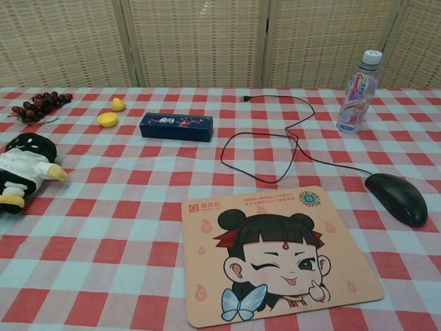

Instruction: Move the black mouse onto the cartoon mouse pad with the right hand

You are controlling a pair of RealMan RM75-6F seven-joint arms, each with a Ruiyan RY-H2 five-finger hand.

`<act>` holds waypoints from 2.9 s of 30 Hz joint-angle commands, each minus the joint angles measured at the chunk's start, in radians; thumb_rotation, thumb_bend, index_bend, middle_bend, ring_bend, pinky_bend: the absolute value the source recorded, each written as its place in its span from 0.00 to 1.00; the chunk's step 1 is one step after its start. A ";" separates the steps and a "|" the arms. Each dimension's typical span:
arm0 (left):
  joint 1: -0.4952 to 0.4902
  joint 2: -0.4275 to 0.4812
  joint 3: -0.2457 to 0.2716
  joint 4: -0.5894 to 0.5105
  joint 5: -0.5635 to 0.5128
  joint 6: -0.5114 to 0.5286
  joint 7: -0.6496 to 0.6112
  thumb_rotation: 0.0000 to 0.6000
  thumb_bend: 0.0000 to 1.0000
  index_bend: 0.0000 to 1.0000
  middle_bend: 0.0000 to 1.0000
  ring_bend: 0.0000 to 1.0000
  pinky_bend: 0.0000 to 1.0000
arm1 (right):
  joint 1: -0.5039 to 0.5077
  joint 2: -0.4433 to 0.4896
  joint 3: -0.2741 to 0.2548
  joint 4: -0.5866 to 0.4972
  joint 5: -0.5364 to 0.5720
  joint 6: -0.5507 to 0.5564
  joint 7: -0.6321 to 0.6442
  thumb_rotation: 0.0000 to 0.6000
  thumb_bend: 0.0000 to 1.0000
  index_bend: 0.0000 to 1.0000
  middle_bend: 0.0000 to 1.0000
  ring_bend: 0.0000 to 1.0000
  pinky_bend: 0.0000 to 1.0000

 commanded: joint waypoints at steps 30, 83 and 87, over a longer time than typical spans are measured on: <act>0.014 0.019 -0.010 -0.006 -0.019 0.017 -0.046 1.00 0.21 0.46 0.54 0.47 0.61 | 0.150 -0.056 0.006 0.189 -0.060 -0.152 -0.139 1.00 0.00 0.33 0.88 0.81 0.93; 0.016 0.035 -0.014 -0.014 -0.032 0.007 -0.073 1.00 0.21 0.46 0.54 0.47 0.61 | 0.274 -0.573 -0.050 0.930 -0.118 -0.139 0.047 1.00 0.00 0.91 1.00 1.00 1.00; 0.016 0.036 -0.014 -0.014 -0.032 0.006 -0.074 1.00 0.21 0.46 0.54 0.47 0.61 | 0.279 -0.587 -0.056 0.939 -0.121 -0.142 0.055 1.00 0.00 0.91 1.00 1.00 1.00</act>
